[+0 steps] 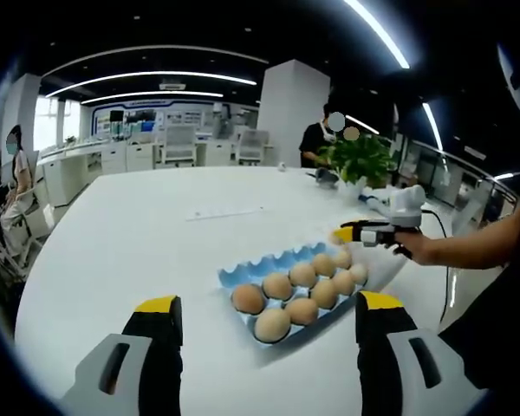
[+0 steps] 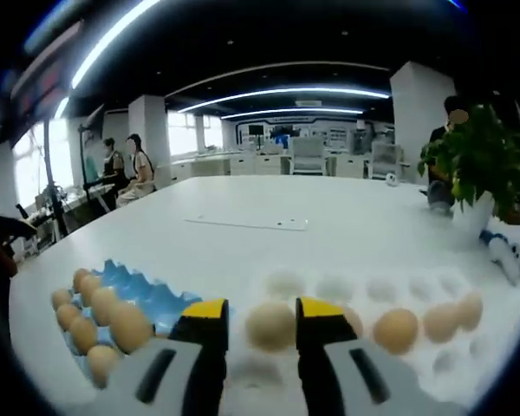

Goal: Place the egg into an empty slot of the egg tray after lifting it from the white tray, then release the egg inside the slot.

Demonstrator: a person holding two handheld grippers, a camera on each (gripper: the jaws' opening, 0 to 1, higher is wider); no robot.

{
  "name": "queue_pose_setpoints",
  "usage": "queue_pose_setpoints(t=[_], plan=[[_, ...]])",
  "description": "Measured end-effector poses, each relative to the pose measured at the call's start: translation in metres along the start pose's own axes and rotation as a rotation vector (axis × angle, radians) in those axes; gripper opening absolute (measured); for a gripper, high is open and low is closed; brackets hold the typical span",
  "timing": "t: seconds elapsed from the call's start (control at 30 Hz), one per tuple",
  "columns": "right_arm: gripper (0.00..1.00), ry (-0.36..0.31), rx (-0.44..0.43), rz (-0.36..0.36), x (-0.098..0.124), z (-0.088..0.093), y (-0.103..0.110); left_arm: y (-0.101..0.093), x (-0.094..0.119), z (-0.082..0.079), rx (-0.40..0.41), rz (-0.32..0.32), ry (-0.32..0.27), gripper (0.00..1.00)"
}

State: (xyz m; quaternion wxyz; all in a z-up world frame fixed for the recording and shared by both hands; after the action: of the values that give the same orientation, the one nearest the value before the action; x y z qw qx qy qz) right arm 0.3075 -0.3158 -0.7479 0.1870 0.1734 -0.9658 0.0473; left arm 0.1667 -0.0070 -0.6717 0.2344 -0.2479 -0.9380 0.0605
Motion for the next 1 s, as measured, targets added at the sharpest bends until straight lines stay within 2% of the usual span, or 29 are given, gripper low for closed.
queue_pose_setpoints(t=[0.1, 0.23, 0.47, 0.57, 0.7, 0.73, 0.87, 1.0], plan=[[0.30, 0.025, 0.007, 0.001, -0.007, 0.005, -0.001, 0.000, 0.001, 0.001, 0.000, -0.002, 0.003, 0.84], [0.24, 0.027, 0.058, 0.019, -0.008, 0.005, -0.005, 0.004, 0.002, 0.002, 0.006, -0.008, 0.001, 0.84], [0.26, 0.050, 0.142, 0.018, -0.004, 0.008, 0.001, 0.004, 0.001, 0.003, 0.006, -0.004, 0.004, 0.83], [0.29, 0.043, 0.173, 0.012, -0.005, 0.010, 0.004, 0.004, 0.001, 0.003, 0.011, -0.005, 0.004, 0.83], [0.25, 0.033, 0.165, 0.008, -0.005, 0.010, 0.001, 0.005, 0.001, 0.004, 0.008, -0.005, 0.010, 0.83], [0.25, 0.024, 0.205, 0.003, -0.006, 0.009, 0.001, 0.005, 0.001, 0.004, 0.012, -0.004, 0.007, 0.83], [0.24, 0.023, 0.181, 0.003, -0.003, 0.008, 0.000, 0.003, 0.001, 0.003, 0.010, -0.005, 0.005, 0.83], [0.24, -0.023, 0.181, 0.014, 0.005, -0.004, -0.002, 0.003, 0.003, 0.001, 0.012, -0.010, 0.000, 0.83]])
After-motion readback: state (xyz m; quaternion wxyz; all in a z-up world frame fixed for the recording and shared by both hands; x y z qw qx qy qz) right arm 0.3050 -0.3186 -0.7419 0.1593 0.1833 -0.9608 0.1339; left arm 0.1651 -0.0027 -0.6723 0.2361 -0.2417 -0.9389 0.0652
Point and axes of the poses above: the point that each gripper's makers call its tool centre point, and the gripper's own axes: x roughly backward along the fingers, y roughly to its left, z roughly out of its underside, the point moved 4 cm from there along x, roughly backward along the fingers, and after that the axes turned 4 degrees about x, right-handed, at the moved point
